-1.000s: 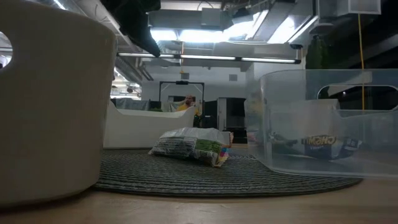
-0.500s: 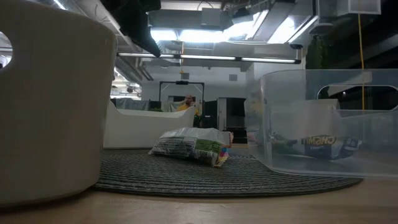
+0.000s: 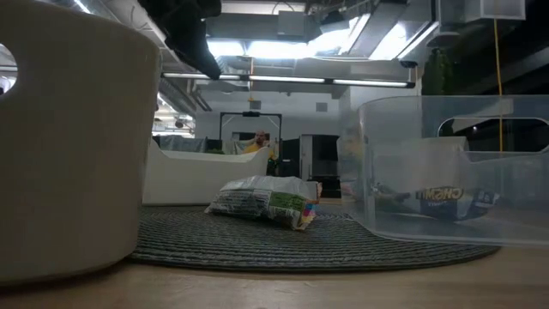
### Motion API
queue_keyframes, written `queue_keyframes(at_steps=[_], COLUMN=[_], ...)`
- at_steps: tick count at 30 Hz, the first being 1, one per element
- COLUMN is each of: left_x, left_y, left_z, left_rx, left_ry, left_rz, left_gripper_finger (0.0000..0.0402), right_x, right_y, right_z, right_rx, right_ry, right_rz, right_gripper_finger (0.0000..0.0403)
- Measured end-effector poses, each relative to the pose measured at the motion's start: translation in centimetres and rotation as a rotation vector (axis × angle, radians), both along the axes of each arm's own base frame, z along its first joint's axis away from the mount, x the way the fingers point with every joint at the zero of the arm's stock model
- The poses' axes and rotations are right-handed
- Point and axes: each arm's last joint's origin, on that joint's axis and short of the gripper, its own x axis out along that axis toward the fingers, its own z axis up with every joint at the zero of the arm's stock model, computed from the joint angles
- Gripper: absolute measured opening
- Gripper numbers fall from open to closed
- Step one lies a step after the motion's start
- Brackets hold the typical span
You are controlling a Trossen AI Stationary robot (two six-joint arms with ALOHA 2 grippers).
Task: Pick and place Granola Bars by type
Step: Put the red granola bar into the gray bin
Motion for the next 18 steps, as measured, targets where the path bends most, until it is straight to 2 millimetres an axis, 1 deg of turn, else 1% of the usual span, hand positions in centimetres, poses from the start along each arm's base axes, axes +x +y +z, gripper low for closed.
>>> queue_keyframes(at_steps=[4, 6, 9, 12, 14, 16, 18], left_x=[0.0, 0.0, 0.0, 0.0, 0.0, 0.0, 0.0], left_y=[0.0, 0.0, 0.0, 0.0, 0.0, 0.0, 0.0], left_z=[0.0, 0.0, 0.0, 0.0, 0.0, 0.0, 0.0], left_rx=[-0.001, -0.013, -0.027, -0.035, -0.04, -0.04, -0.041], left_ry=[-0.002, -0.008, -0.015, -0.02, -0.022, -0.023, -0.023], left_rz=[0.012, 0.025, 0.04, 0.048, 0.053, 0.054, 0.054], left_gripper_finger=[0.0198, 0.0198, 0.0198, 0.0198, 0.0198, 0.0198, 0.0198], right_x=[-0.5, -0.8, -1.1, -1.4, -1.4, -1.3, -1.3], right_y=[-0.6, -0.9, -0.9, -1.4, -1.6, -1.7, -1.8], right_z=[-1.1, -1.7, -2.6, -3.5, -3.7, -3.8, -3.8], right_rx=[-0.02, -0.034, 0.001, 0.015, 0.012, 0.005, 0.006], right_ry=[0.015, 0.013, -0.002, -0.008, -0.021, -0.03, -0.033], right_rz=[-0.001, 0.006, 0.017, 0.037, 0.051, 0.058, 0.062], right_gripper_finger=[0.0297, 0.0308, 0.0309, 0.0296, 0.0278, 0.0251, 0.0212])
